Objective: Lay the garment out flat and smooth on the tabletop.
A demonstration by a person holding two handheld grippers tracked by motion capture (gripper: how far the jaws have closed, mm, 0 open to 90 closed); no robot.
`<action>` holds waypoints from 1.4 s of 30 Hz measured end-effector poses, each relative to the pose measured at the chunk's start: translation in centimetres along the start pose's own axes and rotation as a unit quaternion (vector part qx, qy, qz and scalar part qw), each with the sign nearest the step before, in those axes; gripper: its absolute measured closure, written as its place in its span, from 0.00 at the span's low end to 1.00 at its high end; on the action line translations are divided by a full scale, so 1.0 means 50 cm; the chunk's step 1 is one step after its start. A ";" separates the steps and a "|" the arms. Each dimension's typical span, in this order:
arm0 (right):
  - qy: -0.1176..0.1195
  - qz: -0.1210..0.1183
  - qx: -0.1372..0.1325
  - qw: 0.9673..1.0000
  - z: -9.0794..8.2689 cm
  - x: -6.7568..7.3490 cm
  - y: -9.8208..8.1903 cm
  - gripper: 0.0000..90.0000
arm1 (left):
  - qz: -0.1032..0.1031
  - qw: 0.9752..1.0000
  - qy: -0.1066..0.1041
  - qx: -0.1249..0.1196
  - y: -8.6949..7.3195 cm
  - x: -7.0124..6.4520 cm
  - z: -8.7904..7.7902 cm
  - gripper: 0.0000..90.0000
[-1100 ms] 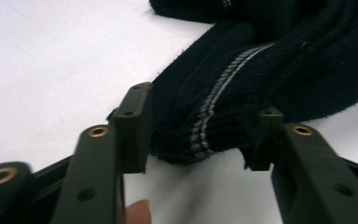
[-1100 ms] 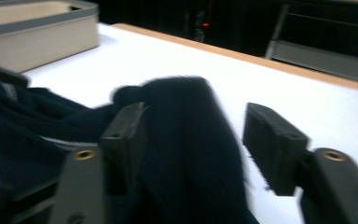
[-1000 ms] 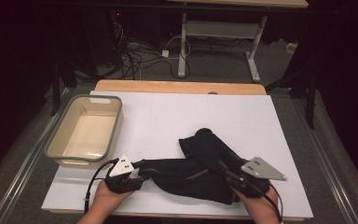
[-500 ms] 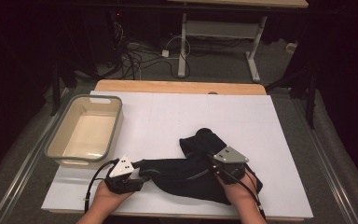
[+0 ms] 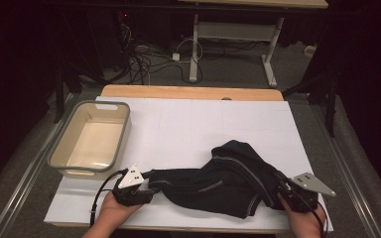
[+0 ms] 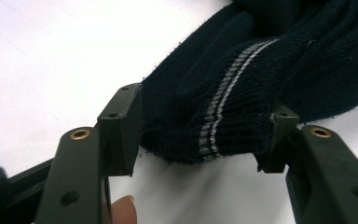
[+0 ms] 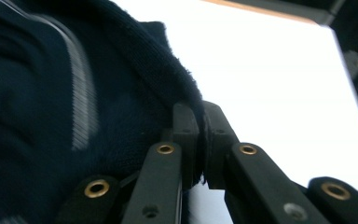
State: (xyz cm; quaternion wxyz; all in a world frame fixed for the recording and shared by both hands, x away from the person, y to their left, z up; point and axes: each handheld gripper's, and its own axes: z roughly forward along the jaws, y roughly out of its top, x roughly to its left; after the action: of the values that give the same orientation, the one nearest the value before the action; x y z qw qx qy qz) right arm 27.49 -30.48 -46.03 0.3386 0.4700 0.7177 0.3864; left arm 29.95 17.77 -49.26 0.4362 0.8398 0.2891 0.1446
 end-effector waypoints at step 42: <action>0.066 -0.020 -0.039 0.997 -0.080 0.052 -0.004 0.69 | 0.036 0.994 -0.099 0.012 0.189 -0.155 0.151 0.58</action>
State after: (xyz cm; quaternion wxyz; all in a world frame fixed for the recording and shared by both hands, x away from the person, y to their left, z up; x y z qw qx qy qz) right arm 23.17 -29.03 -44.64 0.3160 0.4152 0.7325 0.4373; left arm 30.95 3.84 -45.82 0.4470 0.8652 0.2155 0.0727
